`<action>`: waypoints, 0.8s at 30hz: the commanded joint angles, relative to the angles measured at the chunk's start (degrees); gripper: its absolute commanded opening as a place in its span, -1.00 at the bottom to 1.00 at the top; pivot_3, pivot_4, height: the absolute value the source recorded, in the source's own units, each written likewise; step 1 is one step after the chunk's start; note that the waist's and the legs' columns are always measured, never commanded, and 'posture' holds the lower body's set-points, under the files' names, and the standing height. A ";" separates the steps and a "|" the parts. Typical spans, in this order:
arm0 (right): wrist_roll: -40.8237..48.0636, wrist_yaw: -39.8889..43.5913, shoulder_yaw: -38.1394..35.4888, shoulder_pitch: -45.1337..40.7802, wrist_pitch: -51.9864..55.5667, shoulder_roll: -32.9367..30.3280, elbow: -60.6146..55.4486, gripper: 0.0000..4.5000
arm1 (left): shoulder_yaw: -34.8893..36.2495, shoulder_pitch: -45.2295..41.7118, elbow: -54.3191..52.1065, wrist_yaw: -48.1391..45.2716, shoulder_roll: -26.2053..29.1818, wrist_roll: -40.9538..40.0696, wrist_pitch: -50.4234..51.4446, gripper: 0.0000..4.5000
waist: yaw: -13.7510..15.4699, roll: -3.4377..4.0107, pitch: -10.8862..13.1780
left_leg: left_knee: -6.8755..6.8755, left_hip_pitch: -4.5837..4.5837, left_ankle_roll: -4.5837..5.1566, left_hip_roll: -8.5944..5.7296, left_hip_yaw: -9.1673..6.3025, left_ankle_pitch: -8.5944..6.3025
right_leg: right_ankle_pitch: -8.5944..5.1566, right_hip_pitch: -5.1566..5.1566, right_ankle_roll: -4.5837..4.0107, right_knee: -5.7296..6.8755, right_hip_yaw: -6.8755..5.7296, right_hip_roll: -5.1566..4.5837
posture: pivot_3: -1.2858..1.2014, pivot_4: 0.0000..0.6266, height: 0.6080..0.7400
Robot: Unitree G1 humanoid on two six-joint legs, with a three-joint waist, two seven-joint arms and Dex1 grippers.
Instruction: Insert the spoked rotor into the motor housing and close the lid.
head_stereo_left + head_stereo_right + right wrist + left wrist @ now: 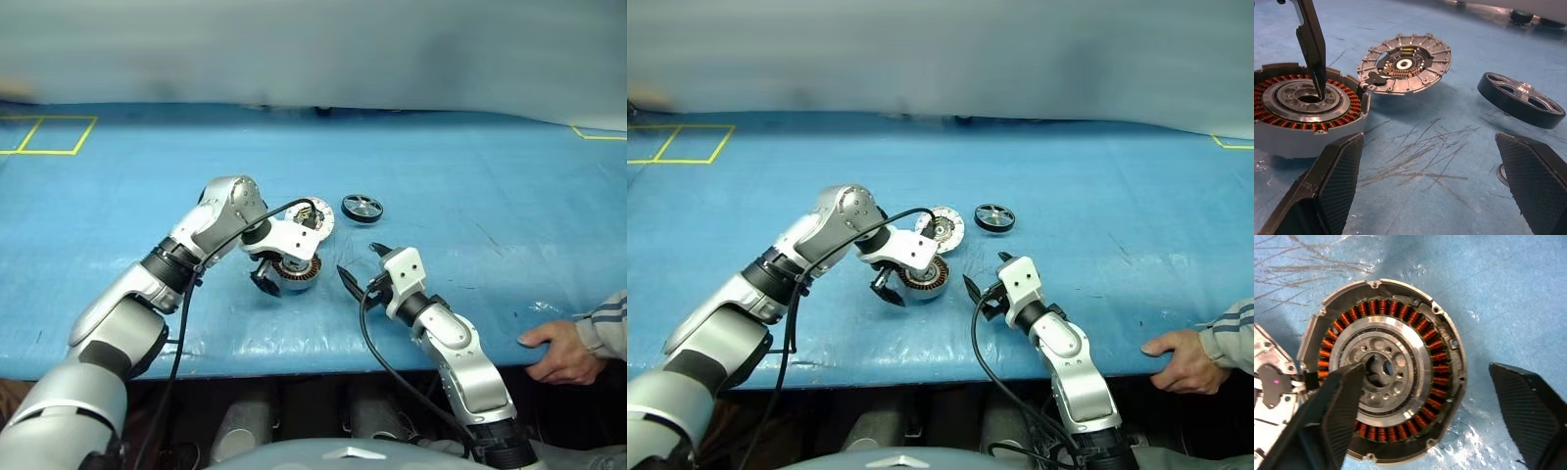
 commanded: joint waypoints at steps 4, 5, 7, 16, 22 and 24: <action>0.22 0.16 -0.33 -0.80 -1.41 0.08 -0.95 1.00 | 2.29 -0.21 -5.67 -1.79 1.71 -2.72 4.15 0.99 | -0.03 0.00 0.00 | -0.01 -0.01 0.00 0.00 0.00 0.00 | 0.00 0.00 0.00 0.00 0.01 0.00 | 0.03 -0.52 1.00; 0.26 0.17 -0.34 -0.77 -1.42 0.10 -0.95 1.00 | 2.47 0.01 -6.63 -2.24 2.49 -3.17 4.48 0.99 | -0.07 0.00 0.00 | -0.02 -0.01 0.00 0.00 0.00 0.00 | 0.00 0.01 -0.01 0.00 0.01 0.00 | 0.03 -0.52 1.00; 0.33 0.28 -0.30 -0.70 -1.39 0.07 -0.85 1.00 | 2.64 0.59 -9.01 -2.49 4.39 -5.57 6.47 0.99 | -0.25 0.00 0.00 | -0.04 -0.01 0.00 0.00 0.00 0.00 | 0.00 0.00 -0.02 0.00 0.03 0.00 | 0.03 -0.52 1.00; -1.34 -2.71 -1.28 -1.66 2.23 0.66 0.17 1.00 | 11.39 6.03 -14.02 0.50 7.06 -16.96 7.09 0.99 | -0.47 0.02 0.00 | -0.04 0.10 -0.02 0.01 -0.02 0.01 | -0.01 -0.04 -0.02 0.02 0.06 -0.01 | 0.03 -0.52 1.00; -2.81 -6.02 -1.47 -3.36 7.37 1.47 1.77 1.00 | 20.26 14.20 -8.27 8.92 2.72 -24.02 1.79 0.99 | -0.40 0.02 0.00 | -0.15 0.25 -0.09 0.01 -0.02 0.03 | 0.05 0.00 -0.18 0.05 0.12 -0.20 | 0.03 -0.52 1.00; -2.72 -5.99 -1.36 -3.77 8.25 1.44 1.73 1.00 | 22.07 15.73 -6.83 10.29 1.58 -26.19 2.11 0.99 | -0.43 0.02 0.00 | -0.17 0.27 -0.10 0.00 -0.01 0.04 | 0.12 0.00 -0.30 0.07 0.11 -0.10 | 0.03 -0.52 1.00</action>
